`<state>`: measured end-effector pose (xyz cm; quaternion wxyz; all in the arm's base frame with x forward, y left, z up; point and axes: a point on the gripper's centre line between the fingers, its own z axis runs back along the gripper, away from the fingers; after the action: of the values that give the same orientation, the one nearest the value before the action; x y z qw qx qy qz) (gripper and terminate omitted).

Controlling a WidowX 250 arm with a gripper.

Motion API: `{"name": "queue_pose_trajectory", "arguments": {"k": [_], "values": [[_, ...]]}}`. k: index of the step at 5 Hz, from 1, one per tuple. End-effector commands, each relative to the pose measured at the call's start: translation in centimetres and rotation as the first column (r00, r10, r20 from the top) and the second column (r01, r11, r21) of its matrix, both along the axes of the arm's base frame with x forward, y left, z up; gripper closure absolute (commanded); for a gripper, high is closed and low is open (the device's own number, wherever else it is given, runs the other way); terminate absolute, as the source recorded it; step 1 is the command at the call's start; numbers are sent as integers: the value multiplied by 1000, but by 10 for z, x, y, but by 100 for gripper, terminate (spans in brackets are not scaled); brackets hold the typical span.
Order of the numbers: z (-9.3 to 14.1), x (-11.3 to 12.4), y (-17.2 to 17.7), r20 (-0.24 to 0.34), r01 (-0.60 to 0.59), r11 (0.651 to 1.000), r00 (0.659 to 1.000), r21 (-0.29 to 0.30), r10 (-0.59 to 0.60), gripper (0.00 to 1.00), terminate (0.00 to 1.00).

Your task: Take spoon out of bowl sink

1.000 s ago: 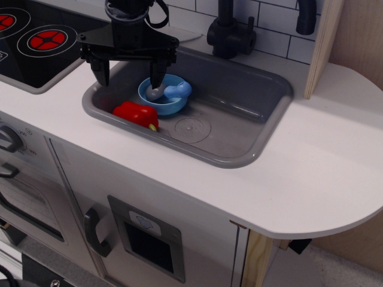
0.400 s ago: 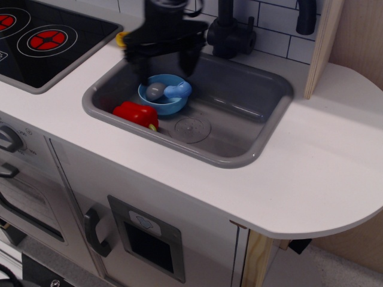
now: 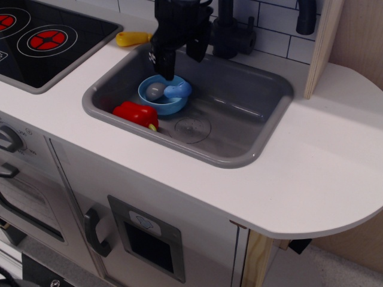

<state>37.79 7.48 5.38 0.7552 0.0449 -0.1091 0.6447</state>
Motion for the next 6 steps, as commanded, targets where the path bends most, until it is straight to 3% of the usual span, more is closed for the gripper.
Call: {"name": "queue_pose_trajectory", "arguments": {"k": [1,2,3,6], "values": [[0,14,12,89,-108,994,990,16,106,0,0],[-6,13,11,70,-159,987,985,11,158,0,0],[-11,9,9,89,-210,978,974,18,207,0,0],[-23,7,10,87,-245,969,967,38,241,0,0]]}}
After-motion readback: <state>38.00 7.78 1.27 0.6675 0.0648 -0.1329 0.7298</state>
